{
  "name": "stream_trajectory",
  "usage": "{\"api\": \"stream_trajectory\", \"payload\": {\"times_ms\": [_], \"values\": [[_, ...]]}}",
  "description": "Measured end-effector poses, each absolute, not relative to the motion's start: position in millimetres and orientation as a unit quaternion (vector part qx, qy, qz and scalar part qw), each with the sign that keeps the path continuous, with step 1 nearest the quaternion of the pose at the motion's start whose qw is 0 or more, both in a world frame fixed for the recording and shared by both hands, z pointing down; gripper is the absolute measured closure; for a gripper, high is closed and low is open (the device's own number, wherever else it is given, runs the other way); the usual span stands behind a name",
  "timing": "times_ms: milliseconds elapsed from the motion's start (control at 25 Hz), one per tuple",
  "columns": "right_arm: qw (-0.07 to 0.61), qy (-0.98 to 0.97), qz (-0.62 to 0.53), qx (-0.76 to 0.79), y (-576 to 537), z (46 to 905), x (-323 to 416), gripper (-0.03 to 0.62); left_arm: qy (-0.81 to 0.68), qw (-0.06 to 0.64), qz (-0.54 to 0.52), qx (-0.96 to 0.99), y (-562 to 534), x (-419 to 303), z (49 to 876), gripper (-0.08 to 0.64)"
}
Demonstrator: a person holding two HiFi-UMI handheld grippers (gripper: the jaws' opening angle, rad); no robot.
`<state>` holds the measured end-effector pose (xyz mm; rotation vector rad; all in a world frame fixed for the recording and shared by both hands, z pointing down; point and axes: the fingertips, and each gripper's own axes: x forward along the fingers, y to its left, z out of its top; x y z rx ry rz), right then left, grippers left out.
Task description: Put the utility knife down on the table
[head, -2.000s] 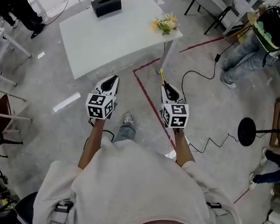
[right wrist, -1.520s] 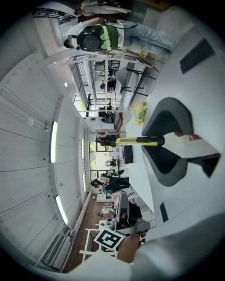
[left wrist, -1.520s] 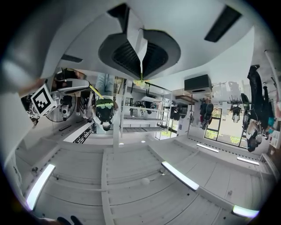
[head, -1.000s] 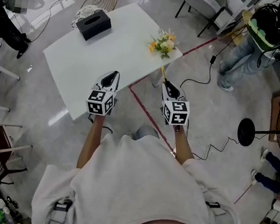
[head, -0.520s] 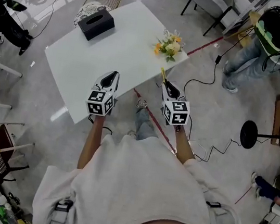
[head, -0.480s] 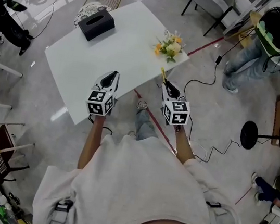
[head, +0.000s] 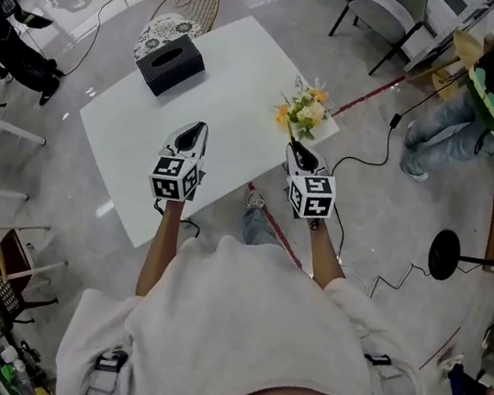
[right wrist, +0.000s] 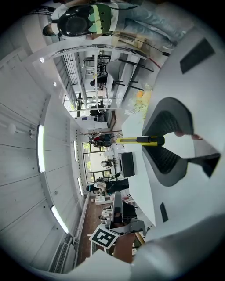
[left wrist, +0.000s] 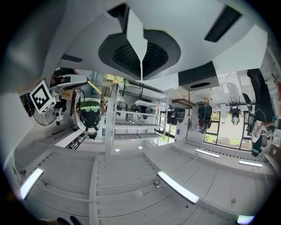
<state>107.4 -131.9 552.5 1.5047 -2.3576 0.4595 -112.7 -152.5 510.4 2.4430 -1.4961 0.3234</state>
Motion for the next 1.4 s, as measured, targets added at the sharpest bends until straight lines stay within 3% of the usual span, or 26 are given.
{"api": "stream_trajectory", "payload": {"times_ms": [760,1400], "values": [[0.135,-0.853,0.172,0.474,-291.9,537.9,88.5,0.509,-0.559,0.148,0.133,0.805,-275.9,-125.3,517.0,0.531],[0.15,-0.849,0.219,0.457,-316.0,566.6,69.3,0.509,-0.551,0.185,0.141,0.801,-307.2,-130.8,549.0,0.531]]}}
